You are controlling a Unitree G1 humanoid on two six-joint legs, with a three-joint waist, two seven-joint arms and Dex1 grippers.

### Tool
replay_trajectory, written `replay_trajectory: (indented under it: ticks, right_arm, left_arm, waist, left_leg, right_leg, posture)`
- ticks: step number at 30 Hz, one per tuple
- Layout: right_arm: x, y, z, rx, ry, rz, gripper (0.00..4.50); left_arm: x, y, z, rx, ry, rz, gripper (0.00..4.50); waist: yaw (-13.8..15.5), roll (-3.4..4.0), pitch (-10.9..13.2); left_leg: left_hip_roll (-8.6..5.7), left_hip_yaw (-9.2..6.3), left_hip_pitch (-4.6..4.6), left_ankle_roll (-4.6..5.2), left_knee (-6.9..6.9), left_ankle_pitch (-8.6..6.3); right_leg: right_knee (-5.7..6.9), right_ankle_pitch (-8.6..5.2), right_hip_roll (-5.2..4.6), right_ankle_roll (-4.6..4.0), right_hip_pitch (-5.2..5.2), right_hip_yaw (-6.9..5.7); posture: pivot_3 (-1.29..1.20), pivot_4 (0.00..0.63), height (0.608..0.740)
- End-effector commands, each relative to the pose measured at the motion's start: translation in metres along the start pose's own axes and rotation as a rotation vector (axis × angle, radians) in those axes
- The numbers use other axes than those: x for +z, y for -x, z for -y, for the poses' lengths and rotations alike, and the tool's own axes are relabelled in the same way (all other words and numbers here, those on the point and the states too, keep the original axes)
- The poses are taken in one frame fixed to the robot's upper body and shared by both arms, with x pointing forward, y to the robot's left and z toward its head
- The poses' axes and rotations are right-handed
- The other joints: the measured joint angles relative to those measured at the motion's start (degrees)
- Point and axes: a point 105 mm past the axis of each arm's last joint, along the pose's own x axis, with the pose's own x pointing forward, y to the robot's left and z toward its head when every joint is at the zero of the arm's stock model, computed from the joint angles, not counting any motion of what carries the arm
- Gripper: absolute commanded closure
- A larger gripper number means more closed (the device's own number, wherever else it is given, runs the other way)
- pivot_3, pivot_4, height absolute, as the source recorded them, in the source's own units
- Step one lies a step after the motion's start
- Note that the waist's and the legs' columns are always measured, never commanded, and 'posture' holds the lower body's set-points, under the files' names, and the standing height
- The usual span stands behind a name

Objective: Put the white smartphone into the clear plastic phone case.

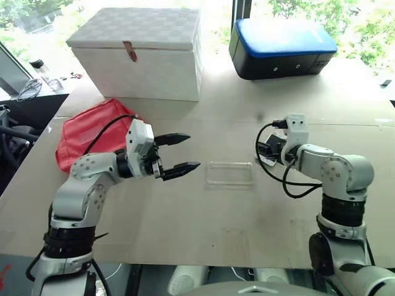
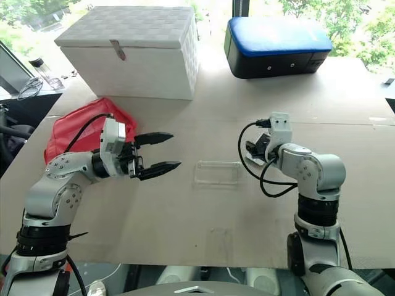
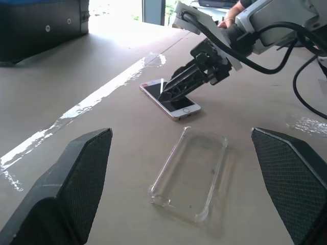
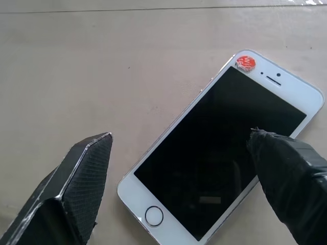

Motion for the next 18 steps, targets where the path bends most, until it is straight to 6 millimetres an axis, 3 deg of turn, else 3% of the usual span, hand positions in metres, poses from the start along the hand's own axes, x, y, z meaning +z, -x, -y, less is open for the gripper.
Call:
replay_trajectory:
  ticks: [1,3,11,18]
  right_arm:
    - [0.01,0.003,-0.008,-0.036,-0.02,0.036,0.0]
    - [0.008,0.003,-0.007,-0.099,0.059,0.02,0.0]
    - [0.011,0.005,0.01,-0.359,0.102,-0.029,0.0]
    - [0.002,-0.011,-0.02,-0.232,-0.091,-0.09,0.0]
  left_arm:
    - [0.008,-0.003,0.009,-0.016,-0.04,0.018,0.07]
    - [0.006,-0.004,0.012,-0.026,-0.035,0.01,0.07]
    - [0.006,-0.004,0.012,-0.026,-0.015,0.005,0.07]
    - [0.006,-0.008,0.011,-0.03,-0.018,0.0,0.07]
  waist:
    - [-0.3,0.01,0.0]
    - [-0.5,0.03,0.0]
    - [-1.3,0.03,0.0]
    - [-1.5,0.03,-0.1]
  left_leg:
    - [0.0,0.01,0.01,-0.01,0.0,0.01]
    - [0.0,0.01,0.01,-0.02,-0.01,0.01]
    - [-0.01,0.13,0.04,-0.05,-0.06,0.03]
    - [0.02,0.24,0.13,-0.12,-0.31,0.08]
  right_leg:
    - [0.02,0.0,0.01,0.0,0.0,0.01]
    - [0.05,0.0,0.01,0.0,-0.02,0.01]
    - [0.26,0.0,0.02,-0.01,-0.18,0.06]
    - [0.35,-0.01,0.04,-0.02,-0.24,0.12]
  posture:
    - [0.0,0.15,0.74]
    - [0.0,0.15,0.74]
    - [0.0,0.15,0.74]
    - [0.0,0.15,0.74]
